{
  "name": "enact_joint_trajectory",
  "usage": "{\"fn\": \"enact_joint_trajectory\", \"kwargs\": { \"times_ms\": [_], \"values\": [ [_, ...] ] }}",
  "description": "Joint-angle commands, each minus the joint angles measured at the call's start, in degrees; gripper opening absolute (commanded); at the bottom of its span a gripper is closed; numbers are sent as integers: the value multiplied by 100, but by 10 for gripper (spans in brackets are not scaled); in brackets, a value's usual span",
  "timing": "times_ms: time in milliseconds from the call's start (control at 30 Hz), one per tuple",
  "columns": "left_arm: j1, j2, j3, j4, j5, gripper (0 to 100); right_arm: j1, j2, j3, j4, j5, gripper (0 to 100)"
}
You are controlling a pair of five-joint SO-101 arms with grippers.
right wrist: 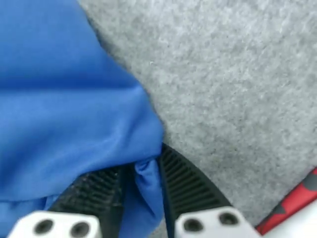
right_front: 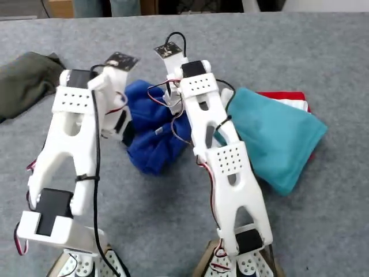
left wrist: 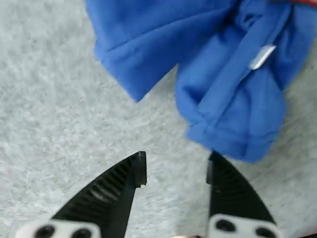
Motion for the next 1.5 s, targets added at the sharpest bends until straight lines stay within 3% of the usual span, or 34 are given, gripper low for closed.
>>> {"fn": "enact_joint_trajectory", "kwargs": {
  "times_ms": [0, 167, 1267, 1467],
  "values": [
    [338, -26, -127, -211, 325, 139, 158, 101, -57, -167, -35, 15],
    [488, -26, 602, -870, 343, 156, 158, 101, -57, -167, -35, 15],
    [620, 695, 1420, -1591, 53, 166, 158, 110, -57, -167, -26, 15],
    [585, 695, 1921, -2154, 26, 277, 255, 92, -66, -158, -44, 15]
  ]
}}
